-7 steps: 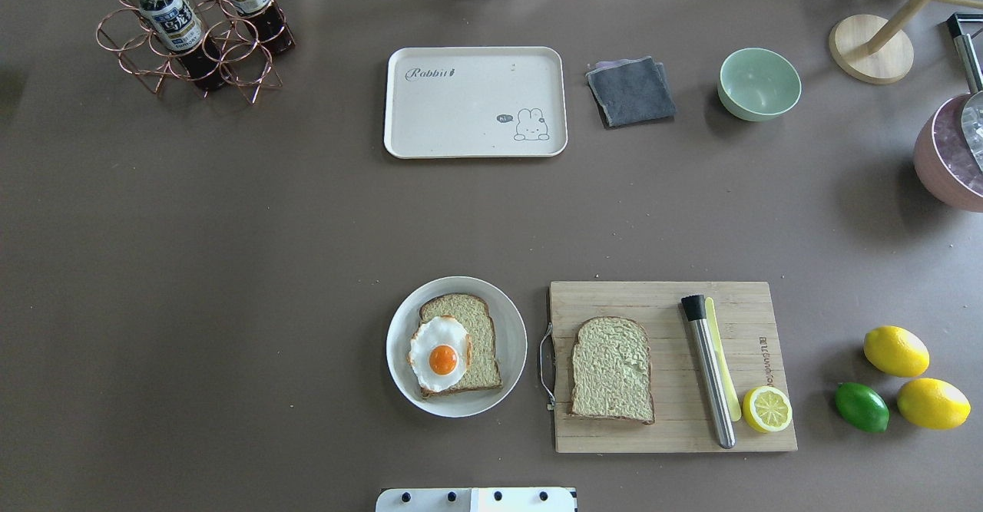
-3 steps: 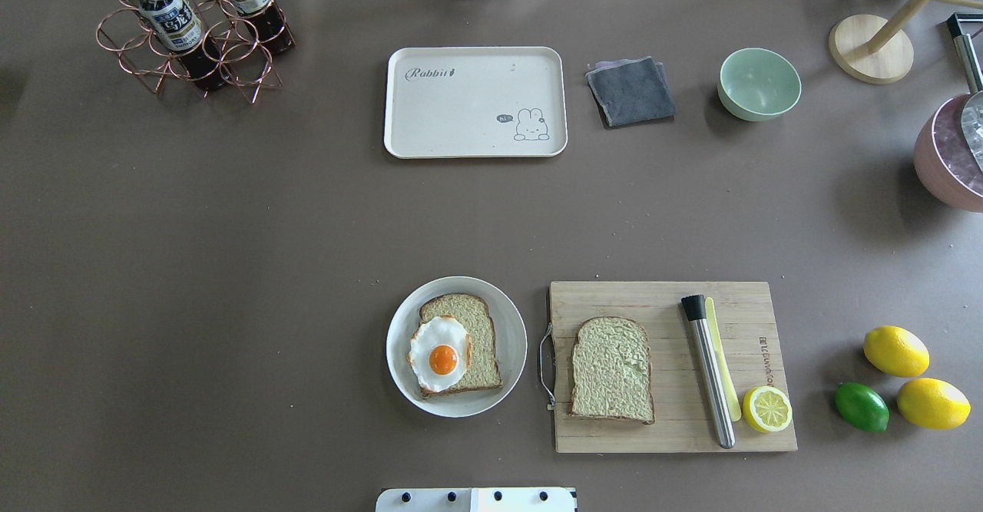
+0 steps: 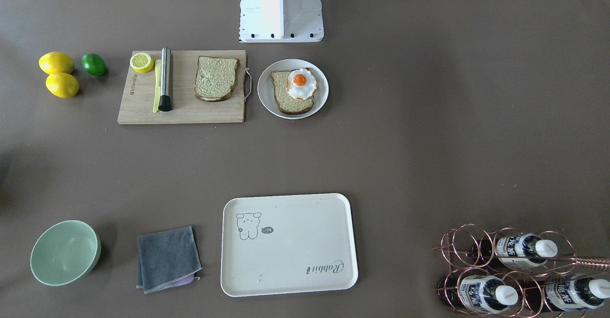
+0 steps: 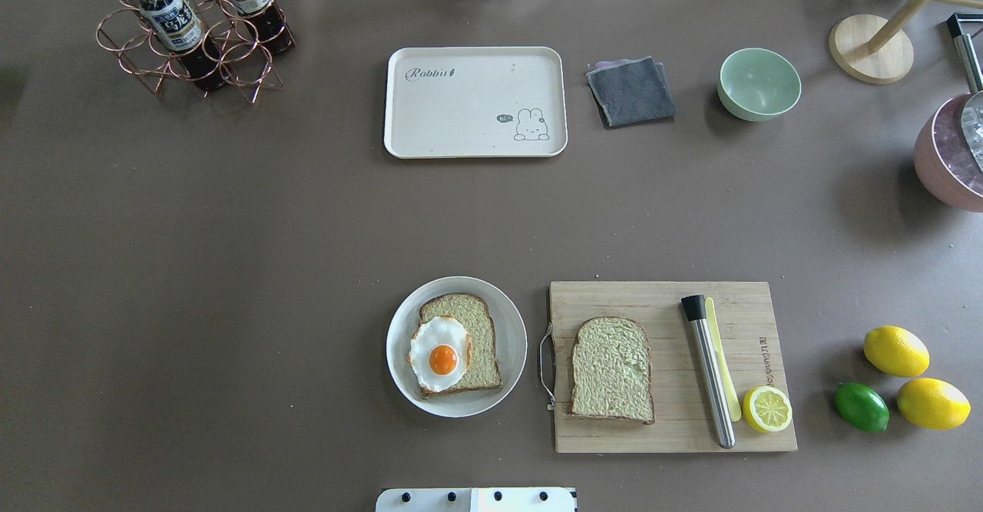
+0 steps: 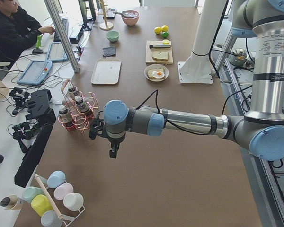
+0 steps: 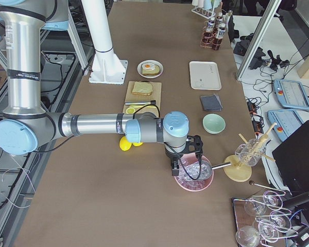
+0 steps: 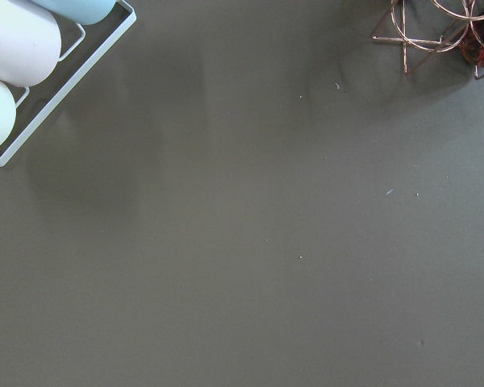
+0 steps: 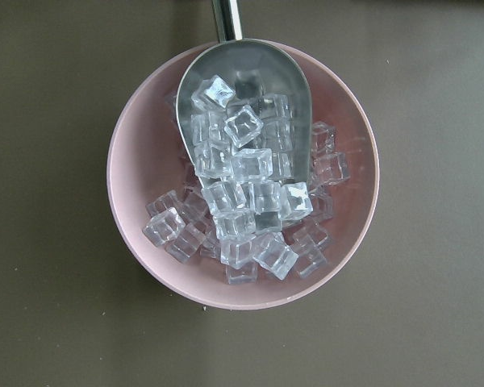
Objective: Make sandwich and place on tray
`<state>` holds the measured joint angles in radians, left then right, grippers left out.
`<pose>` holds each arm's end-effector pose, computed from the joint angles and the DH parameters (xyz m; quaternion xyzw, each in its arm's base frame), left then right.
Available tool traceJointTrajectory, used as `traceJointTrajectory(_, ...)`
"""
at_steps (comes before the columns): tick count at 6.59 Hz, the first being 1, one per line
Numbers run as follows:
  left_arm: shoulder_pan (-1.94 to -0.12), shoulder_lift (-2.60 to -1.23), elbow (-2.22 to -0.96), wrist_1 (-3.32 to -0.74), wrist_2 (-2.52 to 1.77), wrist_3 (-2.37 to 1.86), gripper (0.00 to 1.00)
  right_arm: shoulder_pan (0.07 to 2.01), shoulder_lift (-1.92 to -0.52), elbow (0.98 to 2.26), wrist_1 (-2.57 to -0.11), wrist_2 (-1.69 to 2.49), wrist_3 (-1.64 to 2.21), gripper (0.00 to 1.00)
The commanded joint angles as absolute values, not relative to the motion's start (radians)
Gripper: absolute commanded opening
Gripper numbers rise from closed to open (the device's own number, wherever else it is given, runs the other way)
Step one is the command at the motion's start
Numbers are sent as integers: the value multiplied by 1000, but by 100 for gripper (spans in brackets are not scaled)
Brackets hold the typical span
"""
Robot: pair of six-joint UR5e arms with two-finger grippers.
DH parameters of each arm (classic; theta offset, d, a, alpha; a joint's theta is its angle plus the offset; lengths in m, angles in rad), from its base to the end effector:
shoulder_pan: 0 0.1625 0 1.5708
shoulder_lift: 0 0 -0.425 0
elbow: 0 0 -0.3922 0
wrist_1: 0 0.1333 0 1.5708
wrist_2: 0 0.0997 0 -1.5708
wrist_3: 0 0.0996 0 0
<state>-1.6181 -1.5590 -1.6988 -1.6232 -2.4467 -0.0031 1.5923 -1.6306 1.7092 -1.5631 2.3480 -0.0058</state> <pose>-0.0801 -0.4903 0.5881 0.0856 0.4208 0.0130 0.9030 0.0736 -0.4696 0.6181 0.0451 -0.3780 -0.0091 0.9247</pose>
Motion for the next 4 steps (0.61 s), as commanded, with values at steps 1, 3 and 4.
traceJointTrajectory(1, -1623, -1560, -1701, -1624, -2448, -2, 98, 1592, -1632, 1713, -1563, 2350, -5, 100)
traceJointTrajectory(3, -1623, -1562, -1704, -1623, -2448, -2, 98, 1592, -1631, 1712, -1563, 2350, -5, 100)
traceJointTrajectory(4, -1621, -1566, -1706, -1623, -2448, -2, 98, 1592, -1626, 1709, -1563, 2349, -5, 100)
